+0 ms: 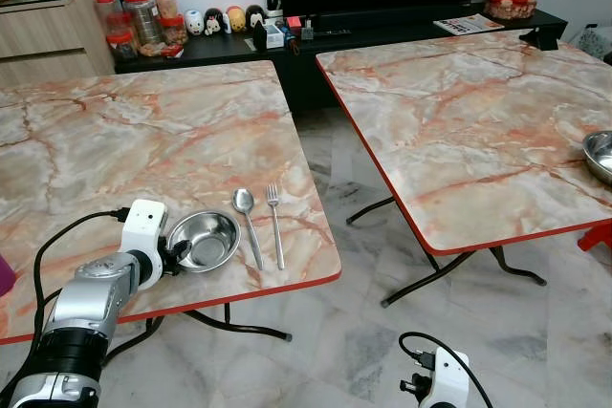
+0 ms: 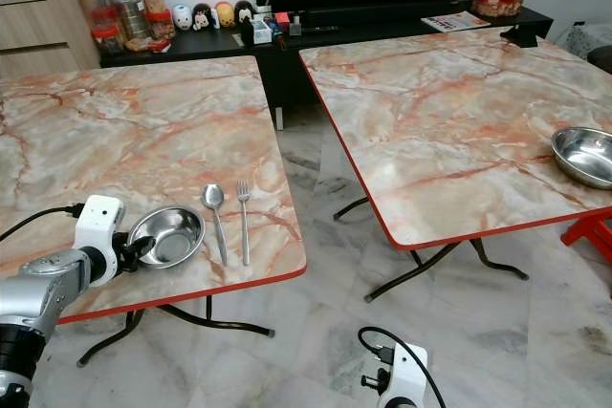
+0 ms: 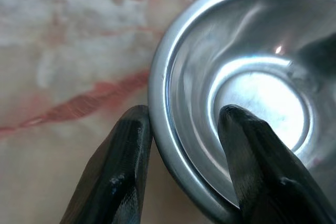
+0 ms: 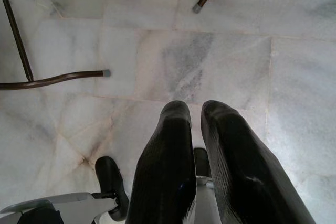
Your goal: Setting the table
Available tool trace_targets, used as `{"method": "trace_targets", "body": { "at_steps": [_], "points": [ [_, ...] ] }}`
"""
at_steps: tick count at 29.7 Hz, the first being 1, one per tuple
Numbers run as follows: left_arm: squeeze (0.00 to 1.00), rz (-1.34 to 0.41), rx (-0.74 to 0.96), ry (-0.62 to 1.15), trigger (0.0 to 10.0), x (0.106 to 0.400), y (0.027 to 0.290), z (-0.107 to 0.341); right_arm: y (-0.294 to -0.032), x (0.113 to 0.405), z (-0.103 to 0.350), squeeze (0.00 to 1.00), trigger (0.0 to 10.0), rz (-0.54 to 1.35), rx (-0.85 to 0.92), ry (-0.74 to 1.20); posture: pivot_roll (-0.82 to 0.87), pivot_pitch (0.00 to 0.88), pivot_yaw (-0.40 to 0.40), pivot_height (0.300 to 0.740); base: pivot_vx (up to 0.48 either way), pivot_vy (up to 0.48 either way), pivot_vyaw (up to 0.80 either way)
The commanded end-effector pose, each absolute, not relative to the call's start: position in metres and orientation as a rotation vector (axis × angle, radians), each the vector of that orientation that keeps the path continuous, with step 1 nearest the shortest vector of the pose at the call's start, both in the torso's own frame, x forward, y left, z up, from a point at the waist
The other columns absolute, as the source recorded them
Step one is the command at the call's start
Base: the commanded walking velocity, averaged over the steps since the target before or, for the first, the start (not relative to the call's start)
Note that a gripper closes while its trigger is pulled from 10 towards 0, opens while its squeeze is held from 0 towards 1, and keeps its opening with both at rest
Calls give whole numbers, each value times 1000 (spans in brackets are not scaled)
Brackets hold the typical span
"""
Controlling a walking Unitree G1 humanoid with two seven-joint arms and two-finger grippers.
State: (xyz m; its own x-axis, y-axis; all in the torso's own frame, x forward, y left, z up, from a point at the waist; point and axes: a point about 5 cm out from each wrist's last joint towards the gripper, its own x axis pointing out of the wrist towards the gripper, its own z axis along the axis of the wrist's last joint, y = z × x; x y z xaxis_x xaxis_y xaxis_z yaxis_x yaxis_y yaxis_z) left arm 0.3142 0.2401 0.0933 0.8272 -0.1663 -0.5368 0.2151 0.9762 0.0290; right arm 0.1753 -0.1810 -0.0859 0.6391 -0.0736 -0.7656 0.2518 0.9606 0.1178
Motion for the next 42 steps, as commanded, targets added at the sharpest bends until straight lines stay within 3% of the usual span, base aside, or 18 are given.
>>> {"method": "trace_targets", "body": {
  "at_steps": [1, 7, 8, 10, 11, 31, 42],
  "points": [
    [0, -238, 90, 582, 10000, 313, 235, 92, -181, 176, -86, 0, 10000, -198, 234, 860, 39, 0, 31, 740, 0, 0, 0],
    [0, -266, 61, 617, 10000, 311, 227, 87, -180, 176, -86, 0, 10000, -199, 236, 861, 39, 0, 33, 740, 0, 0, 0],
    [0, -268, 57, 616, 6196, 311, 225, 87, -180, 175, -86, 0, 10000, -199, 236, 861, 39, 0, 34, 740, 0, 0, 0],
    [0, -269, 54, 613, 6196, 311, 224, 87, -180, 175, -86, 0, 10000, -199, 236, 861, 39, 0, 34, 740, 0, 0, 0],
    [0, -262, 49, 599, 0, 312, 224, 88, -180, 176, -86, 0, 10000, -200, 236, 861, 39, 0, 34, 740, 0, 0, 0],
    [0, -193, -55, 564, 0, 311, 233, 91, -180, 176, -86, 0, 10000, -195, 228, 864, 43, 0, 25, 740, 0, 0, 0],
    [0, -139, -342, 483, 0, 309, 234, 85, -181, 177, -85, 0, 10000, -191, 223, 862, 41, 0, 17, 740, 0, 0, 0]
  ]
}}
